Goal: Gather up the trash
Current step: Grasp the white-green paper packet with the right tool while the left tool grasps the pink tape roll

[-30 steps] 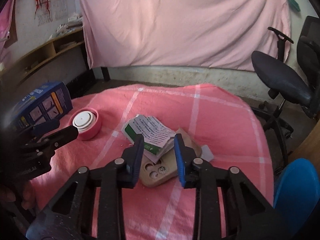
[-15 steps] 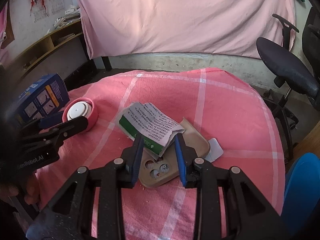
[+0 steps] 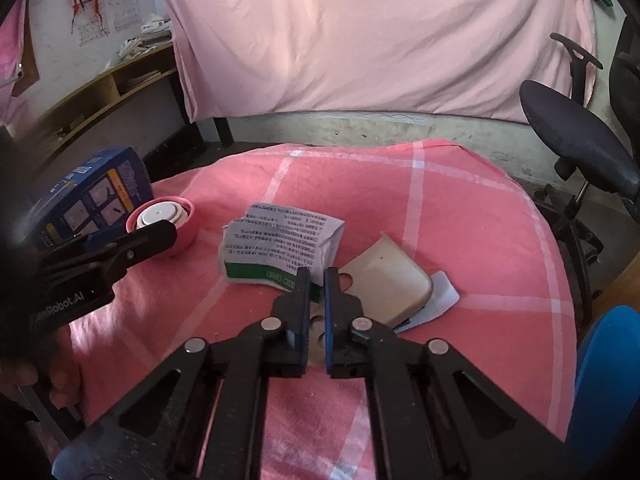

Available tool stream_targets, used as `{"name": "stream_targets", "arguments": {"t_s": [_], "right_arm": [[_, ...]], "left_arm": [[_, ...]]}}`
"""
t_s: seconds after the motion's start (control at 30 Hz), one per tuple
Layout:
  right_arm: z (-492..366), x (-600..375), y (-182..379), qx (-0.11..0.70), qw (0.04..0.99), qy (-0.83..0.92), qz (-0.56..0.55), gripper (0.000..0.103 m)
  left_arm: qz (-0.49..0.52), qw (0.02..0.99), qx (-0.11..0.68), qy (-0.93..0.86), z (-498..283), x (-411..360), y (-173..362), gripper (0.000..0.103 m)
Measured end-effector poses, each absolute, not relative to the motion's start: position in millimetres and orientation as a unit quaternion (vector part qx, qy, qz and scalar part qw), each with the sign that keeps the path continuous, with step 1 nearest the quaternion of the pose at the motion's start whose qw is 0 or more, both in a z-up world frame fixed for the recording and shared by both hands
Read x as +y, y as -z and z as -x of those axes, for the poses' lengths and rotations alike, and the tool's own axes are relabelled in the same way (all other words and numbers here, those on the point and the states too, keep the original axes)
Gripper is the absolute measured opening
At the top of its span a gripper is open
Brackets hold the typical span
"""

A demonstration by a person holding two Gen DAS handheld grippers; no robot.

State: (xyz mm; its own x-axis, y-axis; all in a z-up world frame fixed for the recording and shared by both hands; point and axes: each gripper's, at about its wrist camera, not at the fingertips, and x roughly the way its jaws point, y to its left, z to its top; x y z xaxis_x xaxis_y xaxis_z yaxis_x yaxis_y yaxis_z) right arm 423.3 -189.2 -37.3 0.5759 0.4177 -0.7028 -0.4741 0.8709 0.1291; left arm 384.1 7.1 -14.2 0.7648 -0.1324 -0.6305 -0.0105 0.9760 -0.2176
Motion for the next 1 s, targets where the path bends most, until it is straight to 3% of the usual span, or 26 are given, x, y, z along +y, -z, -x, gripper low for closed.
{"name": "stream_targets", "arguments": {"t_s": [0.57, 1.0], "right_arm": [[-358.0, -216.6, -2.0, 0.229, 0.943, -0.242, 0.026, 0.029], [-303.7, -278.3, -54.5, 0.085, 0.98, -0.179, -0.02, 0.029]], "left_arm": [[0.08, 0.963, 0.256, 0.029, -327.4, -20.8, -8.6, 0.051], [0.059, 0.986, 0.139, 0.068, -286.3, -69.2, -70.0, 0.051]]}}
